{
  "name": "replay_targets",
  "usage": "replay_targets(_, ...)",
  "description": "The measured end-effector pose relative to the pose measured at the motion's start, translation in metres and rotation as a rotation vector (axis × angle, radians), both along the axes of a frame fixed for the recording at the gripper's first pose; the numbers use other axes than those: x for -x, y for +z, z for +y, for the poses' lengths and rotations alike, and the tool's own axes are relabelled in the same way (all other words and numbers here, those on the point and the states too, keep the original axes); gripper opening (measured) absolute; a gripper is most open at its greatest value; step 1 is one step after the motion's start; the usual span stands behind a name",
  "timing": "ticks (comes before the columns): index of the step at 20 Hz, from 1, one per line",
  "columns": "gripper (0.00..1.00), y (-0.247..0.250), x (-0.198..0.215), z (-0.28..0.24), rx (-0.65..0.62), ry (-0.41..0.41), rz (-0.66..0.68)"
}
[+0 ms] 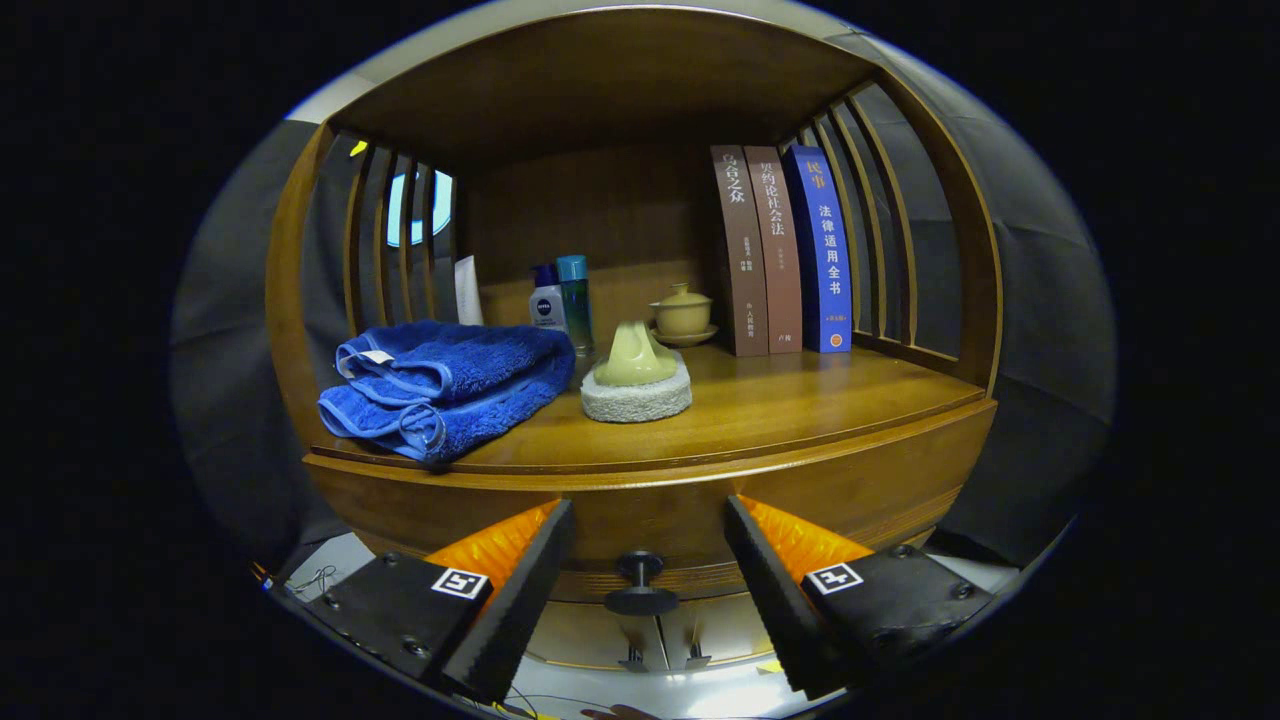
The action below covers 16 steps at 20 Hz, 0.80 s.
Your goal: Pull open the drawer, take out the items inside it, and place them on the countertop above the cabinet.
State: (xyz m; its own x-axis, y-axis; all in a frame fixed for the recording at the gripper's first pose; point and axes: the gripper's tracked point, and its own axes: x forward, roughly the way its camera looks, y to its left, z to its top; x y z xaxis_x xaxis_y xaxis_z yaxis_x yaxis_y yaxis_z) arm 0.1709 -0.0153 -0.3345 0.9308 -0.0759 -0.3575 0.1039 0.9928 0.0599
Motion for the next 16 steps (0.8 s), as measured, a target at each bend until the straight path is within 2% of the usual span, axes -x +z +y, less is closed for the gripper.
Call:
replay_targets(10, 1.0, 0.008, 0.002, 0.003, -0.007, 0.028, -0.007)
replay_targets(16, 1.0, 0.046, 0.019, 0.005, -0.017, 0.035, -0.064)
